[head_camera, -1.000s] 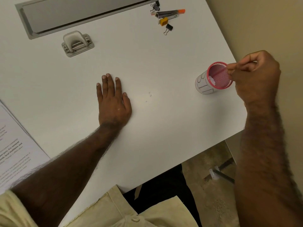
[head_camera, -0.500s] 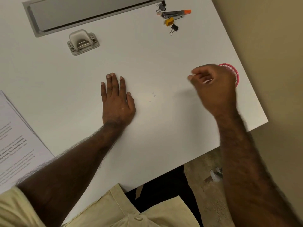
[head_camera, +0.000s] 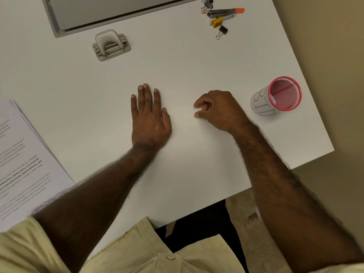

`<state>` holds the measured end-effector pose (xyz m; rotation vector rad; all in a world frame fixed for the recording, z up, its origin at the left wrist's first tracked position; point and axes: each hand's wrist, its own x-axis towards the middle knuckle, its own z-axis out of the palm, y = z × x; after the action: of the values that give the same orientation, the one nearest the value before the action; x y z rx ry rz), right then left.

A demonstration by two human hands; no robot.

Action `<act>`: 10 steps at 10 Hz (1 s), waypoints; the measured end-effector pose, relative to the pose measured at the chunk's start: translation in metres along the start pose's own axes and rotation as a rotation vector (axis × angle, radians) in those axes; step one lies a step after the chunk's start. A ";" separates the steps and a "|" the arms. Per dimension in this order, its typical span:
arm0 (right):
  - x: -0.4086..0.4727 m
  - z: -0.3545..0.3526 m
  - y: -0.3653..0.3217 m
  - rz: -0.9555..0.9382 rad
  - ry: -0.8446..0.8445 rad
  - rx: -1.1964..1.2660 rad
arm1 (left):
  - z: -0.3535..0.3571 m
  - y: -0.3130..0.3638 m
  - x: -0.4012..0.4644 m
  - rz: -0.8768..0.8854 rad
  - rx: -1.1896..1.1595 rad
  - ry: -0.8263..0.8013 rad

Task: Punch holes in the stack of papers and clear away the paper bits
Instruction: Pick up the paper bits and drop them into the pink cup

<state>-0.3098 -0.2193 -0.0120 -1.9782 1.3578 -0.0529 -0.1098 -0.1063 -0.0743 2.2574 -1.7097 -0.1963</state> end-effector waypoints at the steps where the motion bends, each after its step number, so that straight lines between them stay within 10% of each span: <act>1: 0.005 0.000 0.004 -0.025 -0.017 0.000 | 0.000 -0.001 0.000 0.003 -0.007 -0.003; 8: -0.015 0.011 -0.004 0.063 -0.085 -0.187 | -0.001 0.001 0.000 0.001 -0.008 -0.013; 10: -0.038 -0.027 0.003 0.027 0.224 0.181 | 0.001 -0.001 0.000 0.003 -0.008 -0.001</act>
<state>-0.3404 -0.2029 0.0189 -1.8430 1.4652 -0.3821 -0.1094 -0.1061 -0.0759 2.2491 -1.7101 -0.2027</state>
